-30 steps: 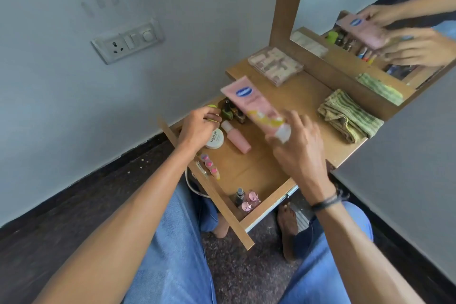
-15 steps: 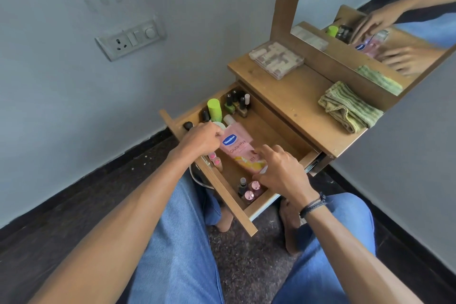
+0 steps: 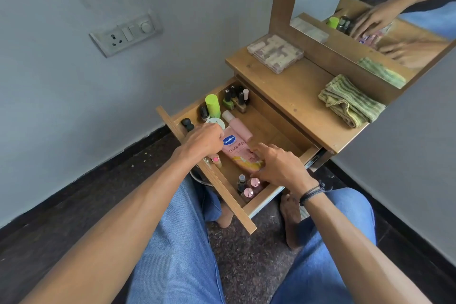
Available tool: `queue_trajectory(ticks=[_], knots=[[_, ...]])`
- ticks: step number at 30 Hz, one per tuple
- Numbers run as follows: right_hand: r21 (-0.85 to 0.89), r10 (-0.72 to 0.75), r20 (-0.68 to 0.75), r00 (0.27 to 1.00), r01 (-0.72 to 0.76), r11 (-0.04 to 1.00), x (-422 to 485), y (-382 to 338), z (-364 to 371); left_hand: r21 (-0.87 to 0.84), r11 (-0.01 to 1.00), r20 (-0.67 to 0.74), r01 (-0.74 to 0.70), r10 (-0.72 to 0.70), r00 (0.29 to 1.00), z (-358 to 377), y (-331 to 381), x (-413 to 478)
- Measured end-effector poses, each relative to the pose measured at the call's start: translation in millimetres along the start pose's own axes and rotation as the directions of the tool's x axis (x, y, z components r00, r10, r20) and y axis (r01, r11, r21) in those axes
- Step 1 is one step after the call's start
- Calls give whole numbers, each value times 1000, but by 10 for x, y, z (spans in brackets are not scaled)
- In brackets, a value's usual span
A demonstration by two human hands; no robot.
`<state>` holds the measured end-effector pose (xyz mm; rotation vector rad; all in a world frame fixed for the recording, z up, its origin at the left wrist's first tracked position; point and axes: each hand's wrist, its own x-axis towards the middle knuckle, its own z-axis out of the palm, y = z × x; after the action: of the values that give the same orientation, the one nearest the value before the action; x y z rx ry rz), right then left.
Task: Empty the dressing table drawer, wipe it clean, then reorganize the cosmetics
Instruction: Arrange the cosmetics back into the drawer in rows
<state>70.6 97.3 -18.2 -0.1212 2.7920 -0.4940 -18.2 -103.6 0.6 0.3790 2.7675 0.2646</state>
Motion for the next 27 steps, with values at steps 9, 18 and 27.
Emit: queue_trajectory(ticks=[9, 18, 27], knots=[[69, 12, 19, 1000, -13, 998, 8, 25, 11, -10, 1000, 45, -11, 12, 999, 63, -13, 34], [41, -2, -32, 999, 3, 999, -17, -26, 41, 73, 997, 80, -27, 21, 997, 27, 38, -17], [93, 7, -151, 988, 7, 996, -114, 32, -81, 31, 999, 21, -18, 17, 1000, 14, 58, -31]])
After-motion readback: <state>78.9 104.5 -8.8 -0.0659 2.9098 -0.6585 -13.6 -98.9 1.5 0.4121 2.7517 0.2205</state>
